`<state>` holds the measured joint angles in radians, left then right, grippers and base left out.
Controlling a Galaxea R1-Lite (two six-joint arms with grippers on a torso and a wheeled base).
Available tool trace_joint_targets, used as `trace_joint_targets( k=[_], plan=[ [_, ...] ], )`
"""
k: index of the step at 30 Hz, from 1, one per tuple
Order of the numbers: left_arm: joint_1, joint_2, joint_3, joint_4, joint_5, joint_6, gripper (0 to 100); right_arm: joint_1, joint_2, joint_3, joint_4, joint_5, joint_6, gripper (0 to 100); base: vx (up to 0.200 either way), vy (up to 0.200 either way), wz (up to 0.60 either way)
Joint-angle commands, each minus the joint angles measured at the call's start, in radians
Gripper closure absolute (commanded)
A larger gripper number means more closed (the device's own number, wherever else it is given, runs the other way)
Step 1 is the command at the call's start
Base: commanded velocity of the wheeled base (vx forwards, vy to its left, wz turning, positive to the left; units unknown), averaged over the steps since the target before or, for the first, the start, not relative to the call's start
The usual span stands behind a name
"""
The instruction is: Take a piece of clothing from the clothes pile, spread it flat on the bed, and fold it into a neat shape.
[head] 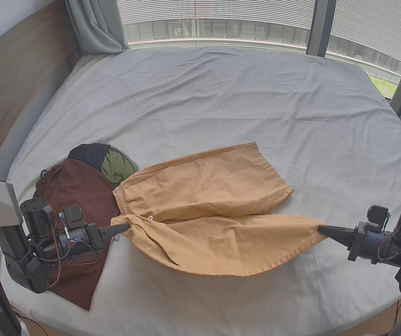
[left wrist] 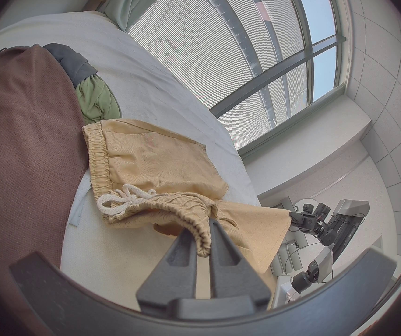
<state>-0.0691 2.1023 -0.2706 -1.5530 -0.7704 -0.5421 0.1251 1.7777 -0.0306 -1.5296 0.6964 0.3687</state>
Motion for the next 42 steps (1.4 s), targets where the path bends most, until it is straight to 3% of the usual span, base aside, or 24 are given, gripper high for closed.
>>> trace_joint_targets(
  k=[1,13,34,42],
  plan=[
    [0.002,0.001,-0.002,-0.001,0.0,-0.004,100,0.001,-0.015,-0.012,-0.003,0.0,0.007,100,0.0,0.0,0.0],
    [0.012,-0.038,-0.007,-0.001,0.0,-0.032,100,-0.001,-0.003,-0.147,-0.001,-0.028,0.09,100,0.0,0.0,0.0],
    [0.04,-0.047,-0.059,-0.001,0.023,-0.065,100,-0.033,0.184,-0.491,0.002,-0.034,0.207,100,0.0,0.0,0.0],
    [0.04,-0.047,-0.084,-0.001,0.048,-0.127,100,-0.032,0.247,-0.64,0.068,-0.034,0.228,100,0.0,0.0,0.0]
  ],
)
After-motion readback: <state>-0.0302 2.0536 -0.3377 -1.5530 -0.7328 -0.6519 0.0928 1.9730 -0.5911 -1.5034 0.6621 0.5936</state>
